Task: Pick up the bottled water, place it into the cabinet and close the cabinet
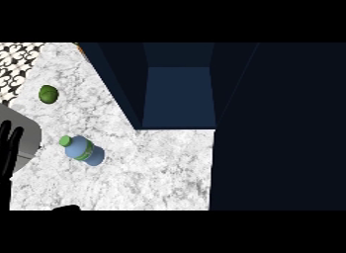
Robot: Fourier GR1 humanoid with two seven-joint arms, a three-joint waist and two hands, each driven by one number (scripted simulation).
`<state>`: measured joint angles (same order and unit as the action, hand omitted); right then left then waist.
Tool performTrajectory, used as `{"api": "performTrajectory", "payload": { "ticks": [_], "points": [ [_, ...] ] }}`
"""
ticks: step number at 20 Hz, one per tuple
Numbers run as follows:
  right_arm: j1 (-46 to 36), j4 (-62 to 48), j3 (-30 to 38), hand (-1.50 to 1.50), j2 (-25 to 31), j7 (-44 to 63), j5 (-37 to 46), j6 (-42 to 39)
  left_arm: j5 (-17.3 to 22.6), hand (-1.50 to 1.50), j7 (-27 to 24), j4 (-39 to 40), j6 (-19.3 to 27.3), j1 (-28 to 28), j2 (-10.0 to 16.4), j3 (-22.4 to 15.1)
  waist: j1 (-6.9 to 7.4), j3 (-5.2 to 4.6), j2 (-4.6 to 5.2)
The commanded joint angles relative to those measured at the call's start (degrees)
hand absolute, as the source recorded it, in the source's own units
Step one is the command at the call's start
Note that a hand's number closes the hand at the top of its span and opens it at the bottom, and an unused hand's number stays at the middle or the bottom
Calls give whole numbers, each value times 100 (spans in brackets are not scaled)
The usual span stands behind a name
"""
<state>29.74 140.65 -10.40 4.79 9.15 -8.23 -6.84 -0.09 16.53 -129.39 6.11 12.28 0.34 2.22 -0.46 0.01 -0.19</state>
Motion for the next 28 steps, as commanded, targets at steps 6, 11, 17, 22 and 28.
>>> {"api": "performTrajectory", "payload": {
  "ticks": [6,11,17,22,28],
  "points": [
    [767,675,-195,-150,10,-110,-29,-146,91,-150,-937,711,118,421,-33,153,15,-4,5],
    [817,383,-204,-150,25,-531,102,-245,29,-150,-1347,1603,228,37,17,579,8,-4,14],
    [1615,872,-62,-150,161,-815,-185,-528,189,-150,-2161,2712,37,152,-31,642,-38,-5,5],
    [1965,1023,-111,-150,222,-1035,-110,-685,272,-150,-2637,3523,-41,-259,-19,870,-38,-4,6],
    [2330,1190,-170,-150,253,-1220,-141,-724,634,-150,-3614,5020,-238,-666,165,1459,-49,-9,13]
  ]
}}
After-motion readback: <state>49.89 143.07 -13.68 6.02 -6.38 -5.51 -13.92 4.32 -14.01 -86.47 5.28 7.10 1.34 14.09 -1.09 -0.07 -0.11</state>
